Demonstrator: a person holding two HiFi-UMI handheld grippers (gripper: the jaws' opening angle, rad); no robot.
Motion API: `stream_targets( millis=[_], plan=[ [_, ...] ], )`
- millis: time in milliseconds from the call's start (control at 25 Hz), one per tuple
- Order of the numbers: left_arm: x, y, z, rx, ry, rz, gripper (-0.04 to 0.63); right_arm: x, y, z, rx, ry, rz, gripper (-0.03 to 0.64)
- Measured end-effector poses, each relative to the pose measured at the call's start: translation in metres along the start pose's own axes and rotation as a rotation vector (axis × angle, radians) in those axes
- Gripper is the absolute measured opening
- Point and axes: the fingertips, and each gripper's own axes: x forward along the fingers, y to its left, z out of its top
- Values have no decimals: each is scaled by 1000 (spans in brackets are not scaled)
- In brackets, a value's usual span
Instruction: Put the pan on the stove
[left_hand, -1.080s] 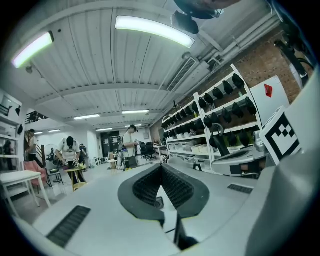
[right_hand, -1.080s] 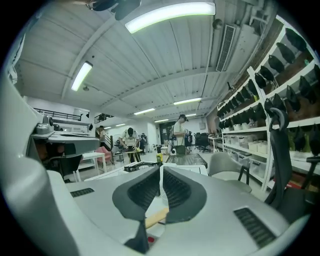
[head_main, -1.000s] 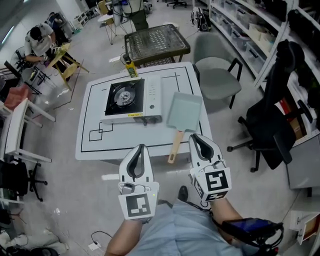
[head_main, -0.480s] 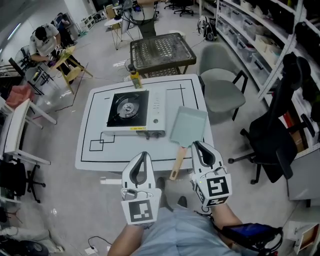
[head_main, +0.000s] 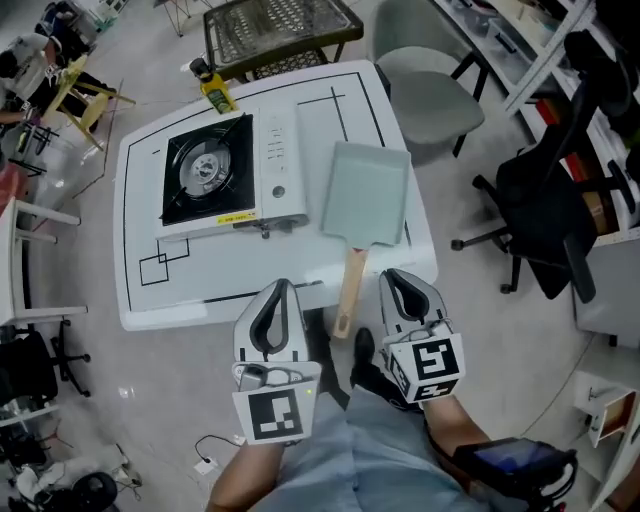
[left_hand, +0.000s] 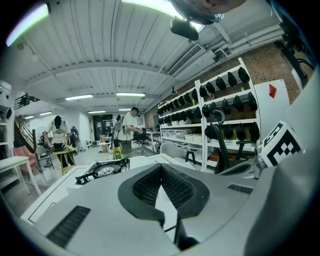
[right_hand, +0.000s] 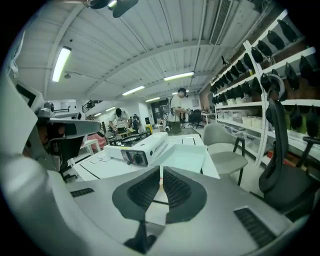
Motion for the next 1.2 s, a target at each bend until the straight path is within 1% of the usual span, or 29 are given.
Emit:
stream_targets(
  millis=[120, 200, 240, 360, 480, 520, 560, 680, 760, 960, 1080, 1200],
  plan=[
    [9, -2, -25, -9, 59, -28, 18, 6, -2, -33, 40, 63, -14, 51],
    [14, -4, -38, -9, 87, -44, 18, 9, -4, -46, 78, 81, -12, 51],
    [16, -4, -43, -9, 97, -49, 18, 10, -5, -49, 114, 83, -3, 51],
    [26, -3, -49, -6, 115, -60, 18, 13, -5, -49, 287, 65, 64, 51],
    [35, -3, -47, 1, 118, -71, 18, 15, 1, -42, 455, 51, 171, 59],
    [38, -3, -46, 2, 119, -76, 18, 17, 5, -42, 506, 58, 210, 104],
    [41, -4, -46, 4, 122, -81, 18, 20, 8, -42, 551, 69, 245, 185],
    [49, -6, -50, 5, 137, -100, 18, 27, 14, -49, 658, 106, 312, 218],
    [55, -5, -55, 3, 154, -109, 18, 33, 17, -54, 711, 134, 337, 224],
    [71, 7, -66, -4, 188, -109, 18, 54, 25, -67, 788, 207, 367, 229],
    [76, 17, -73, -13, 205, -104, 18, 67, 32, -71, 859, 223, 394, 232],
    [78, 28, -78, -20, 217, -95, 18, 78, 36, -72, 923, 230, 399, 230]
  ],
)
